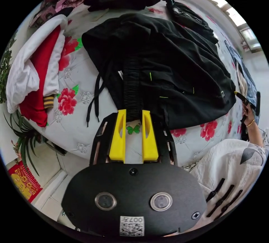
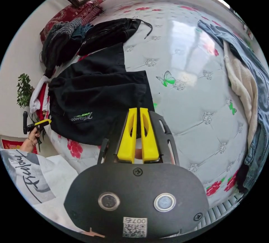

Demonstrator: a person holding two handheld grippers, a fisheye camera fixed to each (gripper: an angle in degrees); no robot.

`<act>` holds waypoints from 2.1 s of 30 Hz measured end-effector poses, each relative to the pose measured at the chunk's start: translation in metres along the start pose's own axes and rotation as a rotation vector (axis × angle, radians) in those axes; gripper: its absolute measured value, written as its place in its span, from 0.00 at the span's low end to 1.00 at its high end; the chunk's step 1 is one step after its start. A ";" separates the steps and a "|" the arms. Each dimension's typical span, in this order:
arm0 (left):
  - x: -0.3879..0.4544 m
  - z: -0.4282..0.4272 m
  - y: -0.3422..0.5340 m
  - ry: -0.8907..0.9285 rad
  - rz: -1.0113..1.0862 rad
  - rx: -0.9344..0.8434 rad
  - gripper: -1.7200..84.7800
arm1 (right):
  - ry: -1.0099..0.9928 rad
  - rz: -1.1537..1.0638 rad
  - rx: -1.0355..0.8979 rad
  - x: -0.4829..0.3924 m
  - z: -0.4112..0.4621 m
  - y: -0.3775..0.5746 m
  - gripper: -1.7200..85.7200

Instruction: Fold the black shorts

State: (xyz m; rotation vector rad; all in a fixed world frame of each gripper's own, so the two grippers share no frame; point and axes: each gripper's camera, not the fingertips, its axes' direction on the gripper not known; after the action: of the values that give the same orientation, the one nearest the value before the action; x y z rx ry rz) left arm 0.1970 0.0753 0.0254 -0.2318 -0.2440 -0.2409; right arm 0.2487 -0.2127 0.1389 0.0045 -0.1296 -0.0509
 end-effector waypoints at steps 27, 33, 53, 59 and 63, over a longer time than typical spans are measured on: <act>-0.027 -0.083 -0.098 0.138 0.333 0.254 0.02 | -0.353 0.047 0.346 0.052 -0.241 -0.015 0.02; -0.059 0.013 -0.075 0.237 0.159 0.028 0.15 | -0.278 0.007 0.293 0.024 -0.242 0.012 0.02; -0.141 -0.002 -0.078 0.565 0.111 0.238 0.01 | -0.307 0.137 0.212 0.081 -0.284 0.009 0.02; -0.124 -0.161 -0.133 0.627 0.245 0.657 0.01 | -0.318 -0.012 0.563 0.054 -0.432 -0.036 0.02; -0.112 -0.248 -0.080 0.549 0.419 0.877 0.01 | -0.317 -0.133 0.765 0.037 -0.506 0.007 0.02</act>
State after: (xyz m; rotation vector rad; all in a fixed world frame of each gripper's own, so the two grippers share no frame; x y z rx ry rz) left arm 0.1225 -0.0406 -0.2224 0.6481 0.2562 0.2319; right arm 0.3515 -0.2070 -0.3577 0.7715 -0.4596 -0.1321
